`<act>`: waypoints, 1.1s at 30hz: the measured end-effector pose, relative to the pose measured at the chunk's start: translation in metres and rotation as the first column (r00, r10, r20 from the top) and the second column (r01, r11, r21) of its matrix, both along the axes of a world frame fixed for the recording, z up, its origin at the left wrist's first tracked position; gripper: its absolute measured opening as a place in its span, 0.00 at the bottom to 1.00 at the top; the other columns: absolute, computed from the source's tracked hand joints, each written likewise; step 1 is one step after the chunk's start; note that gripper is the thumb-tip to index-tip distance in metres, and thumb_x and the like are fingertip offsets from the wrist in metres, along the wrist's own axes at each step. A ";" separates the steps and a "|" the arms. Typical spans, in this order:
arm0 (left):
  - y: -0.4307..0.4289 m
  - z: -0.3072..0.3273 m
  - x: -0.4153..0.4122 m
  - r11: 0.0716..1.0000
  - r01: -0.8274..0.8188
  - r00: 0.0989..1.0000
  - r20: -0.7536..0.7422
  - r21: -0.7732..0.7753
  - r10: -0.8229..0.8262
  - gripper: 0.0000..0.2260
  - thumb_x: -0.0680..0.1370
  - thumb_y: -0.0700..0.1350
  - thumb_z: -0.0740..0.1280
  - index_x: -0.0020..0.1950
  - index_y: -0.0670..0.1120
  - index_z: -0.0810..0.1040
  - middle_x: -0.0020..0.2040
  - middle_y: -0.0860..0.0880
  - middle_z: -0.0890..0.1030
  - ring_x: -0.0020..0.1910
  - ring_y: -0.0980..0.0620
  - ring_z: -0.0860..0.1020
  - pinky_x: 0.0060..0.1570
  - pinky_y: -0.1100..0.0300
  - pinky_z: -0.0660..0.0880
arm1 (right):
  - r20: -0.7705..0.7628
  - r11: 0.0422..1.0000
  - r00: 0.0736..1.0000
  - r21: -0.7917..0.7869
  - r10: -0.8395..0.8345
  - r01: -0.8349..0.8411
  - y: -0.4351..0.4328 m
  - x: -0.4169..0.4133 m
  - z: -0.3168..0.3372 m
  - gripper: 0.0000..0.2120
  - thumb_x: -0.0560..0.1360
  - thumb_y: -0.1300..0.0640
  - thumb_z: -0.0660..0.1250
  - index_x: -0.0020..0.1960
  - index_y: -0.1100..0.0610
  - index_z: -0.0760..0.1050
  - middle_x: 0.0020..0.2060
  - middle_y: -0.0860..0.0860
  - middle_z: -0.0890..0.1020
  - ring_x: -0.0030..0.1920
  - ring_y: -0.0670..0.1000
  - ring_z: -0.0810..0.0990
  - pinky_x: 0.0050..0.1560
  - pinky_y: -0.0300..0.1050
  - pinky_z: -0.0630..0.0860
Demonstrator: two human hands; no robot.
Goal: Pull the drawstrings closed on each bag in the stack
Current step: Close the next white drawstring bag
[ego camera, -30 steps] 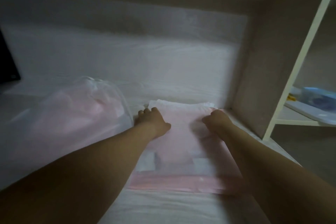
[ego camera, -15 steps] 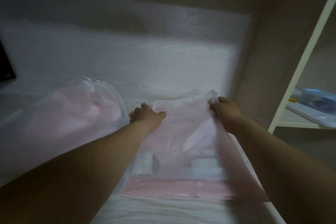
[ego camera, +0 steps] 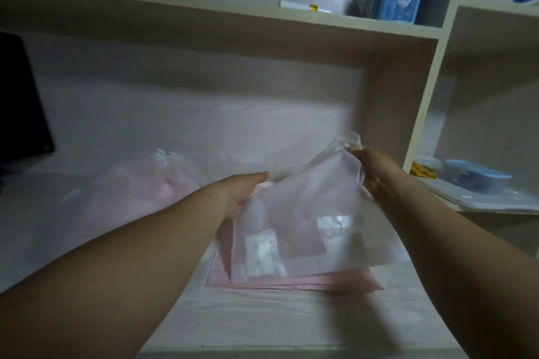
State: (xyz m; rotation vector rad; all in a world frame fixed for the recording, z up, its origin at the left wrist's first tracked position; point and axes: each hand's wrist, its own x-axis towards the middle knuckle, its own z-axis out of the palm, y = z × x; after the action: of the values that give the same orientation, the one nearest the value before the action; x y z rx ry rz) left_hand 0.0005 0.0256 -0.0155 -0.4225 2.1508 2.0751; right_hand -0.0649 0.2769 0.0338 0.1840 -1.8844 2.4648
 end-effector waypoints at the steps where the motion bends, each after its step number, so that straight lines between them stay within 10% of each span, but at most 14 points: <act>1: 0.000 0.005 0.007 1.000 0.011 1.000 0.020 -0.002 -0.011 0.15 0.82 0.53 0.68 0.52 0.40 0.78 0.36 0.42 0.84 0.34 0.46 0.82 0.42 0.53 0.79 | -0.003 1.000 1.000 0.020 -0.006 0.006 0.002 0.007 0.005 0.07 0.85 0.64 0.61 0.57 0.64 0.77 0.41 0.57 0.81 0.30 0.48 0.84 0.29 0.37 0.79; 6: -0.024 0.015 0.030 0.990 -0.048 0.997 -0.061 0.132 0.056 0.09 0.80 0.40 0.70 0.58 0.40 0.75 0.51 0.41 0.75 0.36 0.45 0.80 0.32 0.54 0.82 | 0.077 0.991 0.997 0.134 0.003 -0.013 0.020 0.036 0.016 0.07 0.86 0.62 0.58 0.58 0.63 0.73 0.23 0.52 0.81 0.20 0.46 0.80 0.21 0.35 0.75; 12: -0.029 -0.039 0.066 0.996 -0.082 0.994 0.069 0.030 0.080 0.08 0.81 0.39 0.68 0.44 0.38 0.77 0.32 0.41 0.78 0.28 0.46 0.79 0.33 0.55 0.80 | 0.301 0.918 0.945 0.326 0.126 -0.226 0.024 0.078 -0.080 0.10 0.82 0.65 0.62 0.52 0.69 0.81 0.38 0.62 0.87 0.36 0.58 0.87 0.37 0.48 0.85; 15: -0.028 -0.048 0.062 0.998 -0.070 0.994 0.087 -0.007 0.070 0.10 0.77 0.42 0.74 0.50 0.35 0.80 0.40 0.39 0.78 0.34 0.42 0.78 0.47 0.48 0.82 | 0.272 0.873 0.961 0.457 0.042 -0.168 0.030 0.068 -0.121 0.11 0.77 0.68 0.65 0.55 0.70 0.82 0.40 0.62 0.87 0.40 0.59 0.87 0.40 0.49 0.85; 21: -0.025 -0.046 0.052 0.990 -0.049 0.996 0.072 -0.135 0.059 0.08 0.78 0.43 0.74 0.44 0.40 0.80 0.32 0.44 0.79 0.23 0.51 0.73 0.24 0.64 0.70 | 0.277 0.924 0.959 0.345 0.067 -0.164 0.025 0.061 -0.104 0.18 0.80 0.51 0.69 0.60 0.64 0.83 0.55 0.67 0.85 0.60 0.68 0.83 0.64 0.59 0.79; 26: -0.021 -0.047 0.049 0.988 -0.090 0.979 -0.172 0.127 0.112 0.08 0.81 0.34 0.66 0.56 0.34 0.82 0.41 0.39 0.86 0.34 0.44 0.84 0.36 0.53 0.82 | 0.042 0.953 0.992 0.278 0.118 -0.125 0.023 0.053 -0.108 0.14 0.79 0.64 0.67 0.64 0.61 0.81 0.47 0.64 0.86 0.45 0.62 0.84 0.51 0.56 0.81; 30: -0.015 -0.047 0.049 0.969 -0.022 0.961 -0.263 0.247 0.089 0.11 0.84 0.47 0.67 0.59 0.41 0.83 0.52 0.40 0.86 0.47 0.42 0.85 0.55 0.47 0.81 | -0.001 0.958 0.976 0.194 0.216 -0.212 0.017 0.057 -0.108 0.16 0.84 0.49 0.65 0.65 0.58 0.82 0.58 0.60 0.86 0.59 0.62 0.85 0.65 0.58 0.78; 33: -0.010 -0.045 0.048 0.982 -0.065 0.928 -0.351 0.179 0.126 0.11 0.84 0.46 0.65 0.63 0.42 0.82 0.58 0.41 0.85 0.51 0.45 0.84 0.59 0.51 0.78 | 0.009 0.984 0.994 0.140 0.112 -0.113 0.012 0.058 -0.107 0.16 0.82 0.48 0.68 0.58 0.60 0.84 0.54 0.62 0.86 0.48 0.57 0.85 0.52 0.50 0.79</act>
State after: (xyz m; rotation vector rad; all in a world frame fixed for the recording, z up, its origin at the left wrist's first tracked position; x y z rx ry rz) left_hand 0.0487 0.0161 -0.0607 -0.1348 2.1505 2.5341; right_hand -0.0069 0.2888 -0.0734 0.3011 -2.1051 2.4005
